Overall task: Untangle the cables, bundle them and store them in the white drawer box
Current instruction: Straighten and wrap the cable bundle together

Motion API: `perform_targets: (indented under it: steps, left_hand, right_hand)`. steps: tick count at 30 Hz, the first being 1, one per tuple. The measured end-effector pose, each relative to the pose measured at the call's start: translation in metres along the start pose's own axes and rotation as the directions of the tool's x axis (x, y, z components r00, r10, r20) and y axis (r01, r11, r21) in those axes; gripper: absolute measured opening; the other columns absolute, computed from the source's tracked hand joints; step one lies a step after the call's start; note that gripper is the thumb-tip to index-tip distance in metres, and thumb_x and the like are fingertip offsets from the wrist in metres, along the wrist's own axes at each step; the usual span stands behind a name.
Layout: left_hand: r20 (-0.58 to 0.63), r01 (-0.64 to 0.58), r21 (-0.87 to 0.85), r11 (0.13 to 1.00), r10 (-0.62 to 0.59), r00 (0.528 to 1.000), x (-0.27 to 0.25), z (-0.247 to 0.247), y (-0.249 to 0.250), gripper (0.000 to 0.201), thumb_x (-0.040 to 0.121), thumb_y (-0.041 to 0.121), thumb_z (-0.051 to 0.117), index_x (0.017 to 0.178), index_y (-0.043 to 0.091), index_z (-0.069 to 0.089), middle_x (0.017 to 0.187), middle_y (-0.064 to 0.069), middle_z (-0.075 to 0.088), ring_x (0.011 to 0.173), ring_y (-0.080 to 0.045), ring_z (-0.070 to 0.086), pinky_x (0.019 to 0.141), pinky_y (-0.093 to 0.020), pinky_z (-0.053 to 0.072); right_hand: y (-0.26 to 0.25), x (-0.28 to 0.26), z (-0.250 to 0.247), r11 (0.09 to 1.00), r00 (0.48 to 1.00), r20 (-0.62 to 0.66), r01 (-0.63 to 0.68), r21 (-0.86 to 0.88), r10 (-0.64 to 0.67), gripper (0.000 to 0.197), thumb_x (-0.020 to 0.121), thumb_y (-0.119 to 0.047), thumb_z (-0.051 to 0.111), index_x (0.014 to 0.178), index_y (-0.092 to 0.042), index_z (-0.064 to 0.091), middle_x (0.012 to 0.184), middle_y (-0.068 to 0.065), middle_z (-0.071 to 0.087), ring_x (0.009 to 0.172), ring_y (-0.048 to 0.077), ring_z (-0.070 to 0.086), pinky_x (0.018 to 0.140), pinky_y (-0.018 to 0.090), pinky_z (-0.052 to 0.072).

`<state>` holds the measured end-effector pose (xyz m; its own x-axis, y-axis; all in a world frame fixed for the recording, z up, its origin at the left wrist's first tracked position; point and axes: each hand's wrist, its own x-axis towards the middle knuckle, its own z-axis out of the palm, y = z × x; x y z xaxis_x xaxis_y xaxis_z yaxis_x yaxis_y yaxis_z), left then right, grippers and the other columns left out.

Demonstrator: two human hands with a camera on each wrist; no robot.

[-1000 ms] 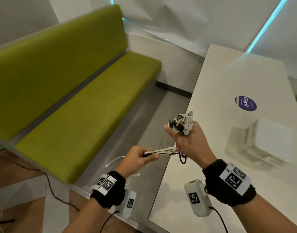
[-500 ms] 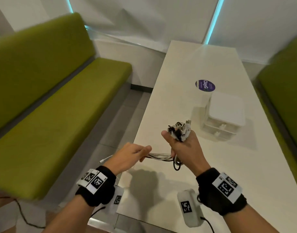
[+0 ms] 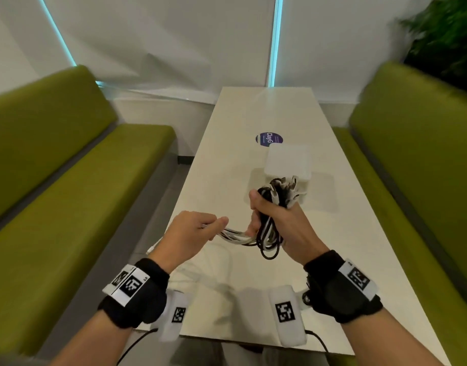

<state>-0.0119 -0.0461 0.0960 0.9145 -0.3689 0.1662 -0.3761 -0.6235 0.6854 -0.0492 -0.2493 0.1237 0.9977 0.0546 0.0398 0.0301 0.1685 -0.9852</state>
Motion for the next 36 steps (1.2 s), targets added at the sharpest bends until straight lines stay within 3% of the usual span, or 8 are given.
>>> perform_targets:
  steps: [4, 7, 10, 15, 18, 24, 30, 36]
  left_hand:
    - [0.137, 0.002, 0.143, 0.99, -0.021, 0.99, 0.007, 0.021, -0.001, 0.05, 0.096, 0.05, 0.051, 0.053, 0.024, 0.049, 0.05, 0.006, 0.05, 0.052, -0.011, 0.046, 0.055, -0.025, 0.032]
    - [0.279, -0.066, 0.247, 0.967, -0.006, 0.96, 0.014, 0.034, 0.005, 0.03, 0.098, 0.054, 0.042, 0.098, 0.037, 0.067, 0.102, 0.014, 0.068, 0.098, -0.009, 0.062, 0.088, -0.032, 0.044]
    - [0.387, 0.023, -0.171, 0.985, 0.045, 0.921, 0.019, 0.045, 0.035, 0.061, 0.088, 0.07, 0.041, 0.137, 0.035, 0.051, 0.134, 0.016, 0.059, 0.121, 0.003, 0.053, 0.105, -0.025, 0.041]
    - [0.365, 0.126, -0.376, 0.918, 0.022, 0.931, 0.027, 0.064, 0.066, 0.037, 0.072, 0.047, 0.079, 0.092, 0.021, 0.062, 0.076, 0.001, 0.068, 0.067, -0.006, 0.065, 0.069, -0.023, 0.054]
    - [0.486, 0.142, -0.384, 0.912, 0.069, 0.871, 0.031, 0.059, 0.065, 0.024, 0.075, 0.029, 0.083, 0.066, 0.02, 0.062, 0.056, 0.002, 0.059, 0.049, -0.008, 0.051, 0.054, -0.021, 0.043]
    - [0.518, 0.18, -0.417, 0.891, 0.071, 0.852, 0.03, 0.054, 0.066, 0.022, 0.079, 0.017, 0.079, 0.07, 0.014, 0.06, 0.047, 0.01, 0.049, 0.046, -0.011, 0.04, 0.052, -0.03, 0.033]
    - [0.447, 0.237, -0.434, 0.869, -0.02, 0.894, 0.025, 0.069, 0.058, 0.041, 0.064, 0.05, 0.073, 0.062, 0.01, 0.064, 0.053, -0.005, 0.055, 0.043, -0.013, 0.044, 0.051, -0.021, 0.038]
    - [0.429, 0.21, -0.439, 0.874, -0.002, 0.903, 0.026, 0.067, 0.054, 0.031, 0.088, 0.036, 0.067, 0.067, 0.015, 0.063, 0.062, -0.006, 0.069, 0.045, -0.01, 0.046, 0.053, -0.014, 0.038]
  right_hand:
    - [0.011, 0.0, -0.011, 0.988, 0.993, -0.114, 0.007, -0.155, -0.025, 0.045, 0.091, -0.037, 0.068, 0.08, 0.003, 0.05, 0.049, 0.005, 0.044, 0.036, 0.02, 0.045, 0.048, 0.032, 0.04]
    - [0.015, 0.0, -0.017, 0.98, 0.979, -0.198, 0.011, -0.197, -0.051, 0.04, 0.092, -0.033, 0.068, 0.08, 0.001, 0.05, 0.055, 0.01, 0.041, 0.033, 0.017, 0.042, 0.047, 0.036, 0.04]
    - [0.015, 0.002, -0.019, 0.978, 0.956, -0.275, 0.051, -0.2, -0.106, 0.035, 0.09, -0.029, 0.07, 0.068, -0.011, 0.051, 0.048, 0.001, 0.046, 0.039, 0.02, 0.048, 0.048, 0.03, 0.041]
    - [0.01, -0.003, -0.018, 0.993, 0.97, -0.243, 0.031, 0.11, -0.004, 0.034, 0.084, -0.028, 0.073, 0.063, -0.012, 0.051, 0.055, 0.014, 0.048, 0.05, 0.026, 0.055, 0.048, 0.033, 0.046]
    - [0.006, -0.012, -0.017, 0.963, 0.985, -0.123, -0.085, 0.255, 0.119, 0.039, 0.081, -0.037, 0.07, 0.073, -0.004, 0.051, 0.077, 0.022, 0.049, 0.062, 0.029, 0.061, 0.045, 0.039, 0.051]
    - [0.006, -0.019, -0.013, 0.907, 0.979, 0.021, -0.195, 0.373, 0.202, 0.051, 0.08, -0.047, 0.06, 0.105, -0.004, 0.073, 0.11, 0.015, 0.073, 0.08, 0.021, 0.069, 0.069, 0.052, 0.05]
    - [0.005, -0.013, -0.009, 0.94, 0.964, -0.182, -0.13, 0.316, 0.194, 0.05, 0.078, -0.053, 0.065, 0.052, -0.012, 0.051, 0.049, 0.008, 0.047, 0.047, 0.024, 0.051, 0.052, 0.039, 0.047]
    - [0.007, -0.001, -0.003, 0.937, 0.955, -0.253, -0.059, 0.344, 0.152, 0.038, 0.078, -0.047, 0.068, 0.081, -0.01, 0.069, 0.051, 0.004, 0.039, 0.044, 0.017, 0.044, 0.055, 0.036, 0.046]
